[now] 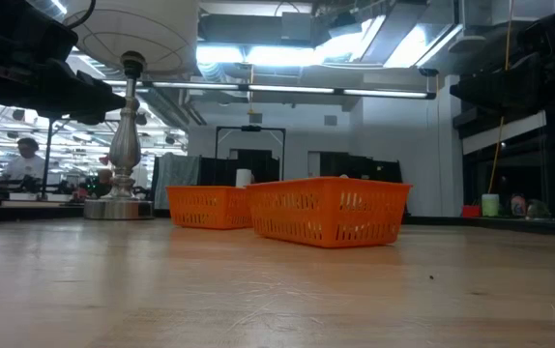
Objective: Pick and place Stapler, Stapler remover, tape
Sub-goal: Return to Home Position
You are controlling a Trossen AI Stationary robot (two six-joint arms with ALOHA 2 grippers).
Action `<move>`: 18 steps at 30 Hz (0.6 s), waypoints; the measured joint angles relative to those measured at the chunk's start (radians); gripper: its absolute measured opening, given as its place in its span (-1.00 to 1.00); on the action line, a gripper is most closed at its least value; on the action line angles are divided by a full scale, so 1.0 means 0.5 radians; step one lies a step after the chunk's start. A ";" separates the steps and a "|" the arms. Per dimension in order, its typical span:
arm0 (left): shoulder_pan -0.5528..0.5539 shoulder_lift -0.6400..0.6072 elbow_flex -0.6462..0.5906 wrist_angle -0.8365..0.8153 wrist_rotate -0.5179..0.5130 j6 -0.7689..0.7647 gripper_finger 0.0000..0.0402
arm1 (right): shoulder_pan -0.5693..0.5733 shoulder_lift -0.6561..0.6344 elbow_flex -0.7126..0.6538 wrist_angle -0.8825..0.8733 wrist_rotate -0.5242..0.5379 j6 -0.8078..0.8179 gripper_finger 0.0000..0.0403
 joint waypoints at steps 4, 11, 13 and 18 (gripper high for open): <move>0.000 0.000 0.000 0.000 0.000 0.000 -0.95 | 0.000 -0.001 0.000 0.000 0.001 0.000 -0.46; 0.000 0.000 0.000 0.000 0.000 0.000 -0.95 | 0.000 -0.001 0.000 0.000 0.000 0.000 -0.46; 0.000 0.000 0.000 0.000 0.000 0.000 -0.96 | 0.001 -0.001 0.000 0.000 0.000 0.000 -0.46; 0.000 0.000 0.000 -0.001 0.000 0.000 -0.95 | 0.000 0.000 0.000 0.000 0.001 0.000 -0.46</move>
